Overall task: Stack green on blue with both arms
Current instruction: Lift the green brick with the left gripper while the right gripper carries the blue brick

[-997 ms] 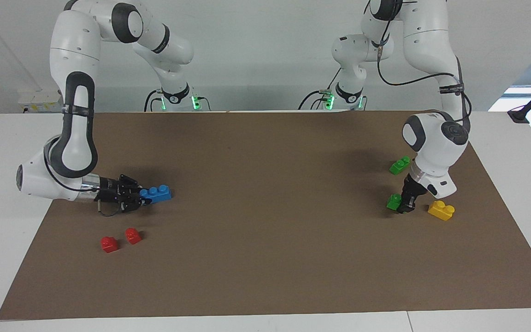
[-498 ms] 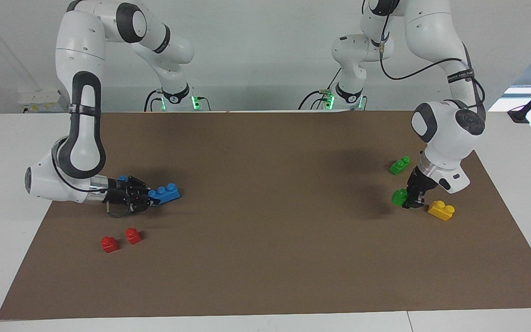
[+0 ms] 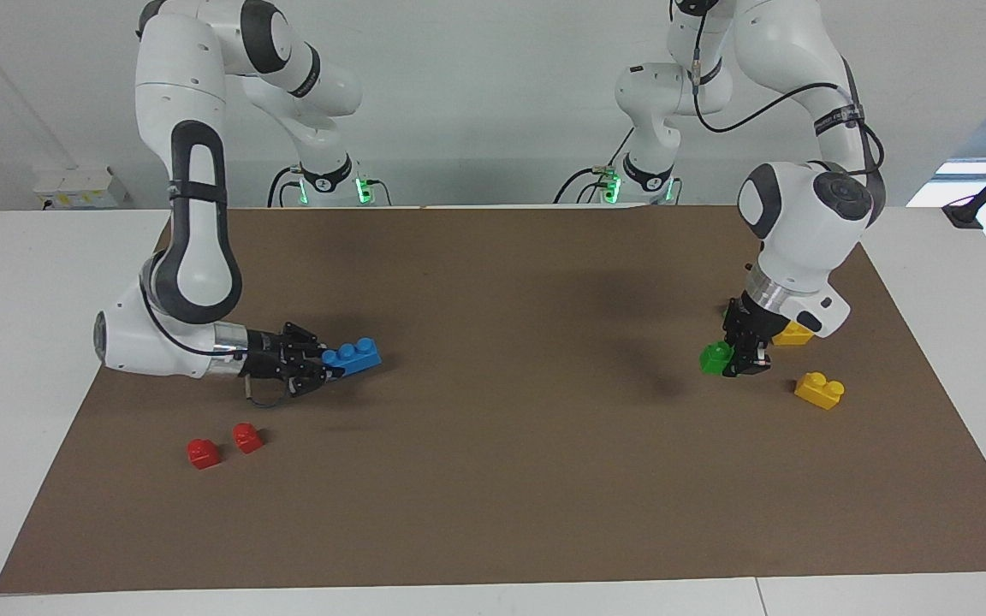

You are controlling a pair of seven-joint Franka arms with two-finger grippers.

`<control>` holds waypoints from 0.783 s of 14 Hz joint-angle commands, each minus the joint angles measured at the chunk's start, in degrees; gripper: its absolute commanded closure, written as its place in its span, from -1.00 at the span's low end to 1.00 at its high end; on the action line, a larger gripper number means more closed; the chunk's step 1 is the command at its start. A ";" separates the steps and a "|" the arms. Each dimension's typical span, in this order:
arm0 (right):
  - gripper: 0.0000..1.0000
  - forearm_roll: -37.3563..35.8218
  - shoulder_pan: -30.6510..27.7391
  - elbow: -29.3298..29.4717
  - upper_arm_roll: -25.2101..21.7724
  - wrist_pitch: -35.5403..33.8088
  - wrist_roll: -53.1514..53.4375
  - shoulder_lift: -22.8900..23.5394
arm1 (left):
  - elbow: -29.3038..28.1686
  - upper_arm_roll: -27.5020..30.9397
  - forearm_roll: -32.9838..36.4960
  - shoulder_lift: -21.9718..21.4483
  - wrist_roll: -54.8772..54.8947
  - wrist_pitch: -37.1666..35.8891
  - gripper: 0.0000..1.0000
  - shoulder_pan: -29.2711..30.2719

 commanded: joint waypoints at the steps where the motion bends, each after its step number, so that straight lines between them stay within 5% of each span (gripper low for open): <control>1: 1.00 3.00 4.38 -0.72 0.07 3.55 5.14 -1.26 | -0.08 0.61 0.09 -1.89 -5.76 -3.28 1.00 -3.24; 11: 1.00 9.41 20.47 -6.24 0.08 26.05 17.74 -2.41 | 0.63 0.43 2.12 -4.52 -20.54 -10.75 1.00 -15.81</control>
